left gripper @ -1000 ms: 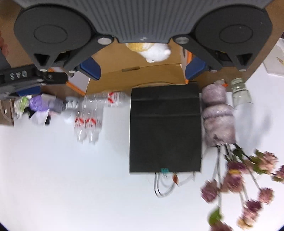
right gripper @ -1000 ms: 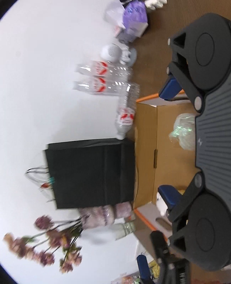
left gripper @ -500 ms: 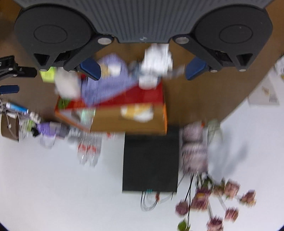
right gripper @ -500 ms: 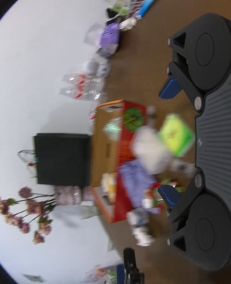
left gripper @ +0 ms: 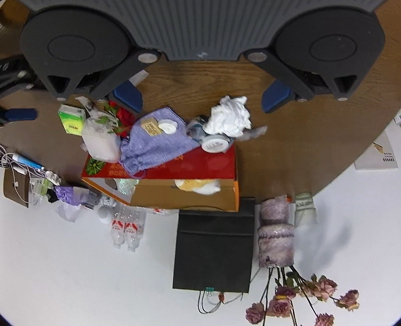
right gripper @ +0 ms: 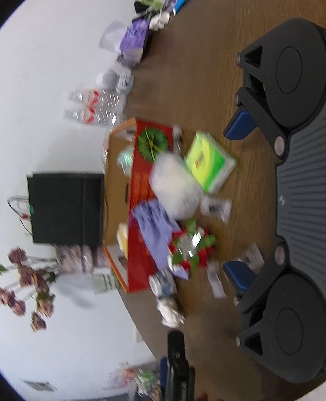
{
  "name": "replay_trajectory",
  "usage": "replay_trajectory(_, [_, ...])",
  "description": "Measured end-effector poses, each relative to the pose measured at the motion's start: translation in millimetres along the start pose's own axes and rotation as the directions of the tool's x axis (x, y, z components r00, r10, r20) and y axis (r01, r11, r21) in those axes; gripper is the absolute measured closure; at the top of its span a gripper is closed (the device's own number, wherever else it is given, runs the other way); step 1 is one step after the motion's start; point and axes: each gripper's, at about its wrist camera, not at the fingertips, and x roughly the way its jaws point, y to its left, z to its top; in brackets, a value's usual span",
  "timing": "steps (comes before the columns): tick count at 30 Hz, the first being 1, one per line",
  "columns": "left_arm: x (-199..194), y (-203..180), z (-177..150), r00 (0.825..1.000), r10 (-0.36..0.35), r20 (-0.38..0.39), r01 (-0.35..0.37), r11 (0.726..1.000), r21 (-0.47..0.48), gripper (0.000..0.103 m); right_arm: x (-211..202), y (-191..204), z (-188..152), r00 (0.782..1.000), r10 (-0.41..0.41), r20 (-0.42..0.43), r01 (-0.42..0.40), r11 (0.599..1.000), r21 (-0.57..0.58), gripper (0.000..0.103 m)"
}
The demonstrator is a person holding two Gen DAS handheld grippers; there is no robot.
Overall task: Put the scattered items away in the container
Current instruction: 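Move both open tools back toward the scattered items, then grasp a small clear packet with the right tool while the left tool grasps another packet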
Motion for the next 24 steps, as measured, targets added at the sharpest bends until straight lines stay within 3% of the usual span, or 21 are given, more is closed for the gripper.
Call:
replay_trajectory(3, [2.2, -11.7, -5.0, 0.997, -0.08, -0.021, 0.08, 0.996, 0.049, 0.007, 8.1, 15.9, -2.9, 0.997, 0.065, -0.033, -0.066, 0.997, -0.038, 0.017])
replay_trajectory(7, [13.9, -33.2, -8.6, 0.985, -0.157, -0.073, 0.167, 0.973, 0.159, 0.027, 19.7, 35.0, -5.1, 0.992, 0.107, -0.063, -0.113, 0.988, -0.102, 0.028])
replay_trajectory(10, [26.5, -46.7, -10.7, 0.977, -0.188, -0.104, 0.207, 0.954, 0.217, 0.035, 27.1, 40.7, -4.7, 0.992, 0.103, -0.075, -0.112, 0.984, -0.136, 0.048])
replay_trajectory(12, [34.7, -52.7, -10.5, 0.973, -0.198, -0.116, 0.221, 0.946, 0.236, 0.04, 27.4, 39.9, -3.4, 0.991, 0.114, -0.072, -0.123, 0.982, -0.141, 0.068])
replay_trajectory(15, [47.2, -58.4, -10.3, 0.968, -0.208, -0.14, 0.239, 0.936, 0.259, 0.047, 26.2, 35.2, -3.0, 0.989, 0.124, -0.076, -0.134, 0.981, -0.143, 0.084])
replay_trajectory(18, [60.7, -63.6, -13.6, 0.96, -0.213, -0.179, 0.257, 0.927, 0.273, 0.061, 23.7, 26.1, -4.8, 0.989, 0.131, -0.074, -0.139, 0.982, -0.125, 0.086])
replay_trajectory(20, [62.0, -63.8, -14.7, 0.952, -0.242, -0.187, 0.286, 0.92, 0.268, 0.082, 22.5, 20.3, -5.7, 0.989, 0.127, -0.07, -0.134, 0.985, -0.107, 0.087])
replay_trajectory(24, [56.5, -65.3, -16.4, 0.958, -0.232, -0.168, 0.269, 0.929, 0.254, 0.085, 20.7, 9.3, -5.8, 0.991, 0.125, -0.057, -0.128, 0.99, -0.066, 0.087])
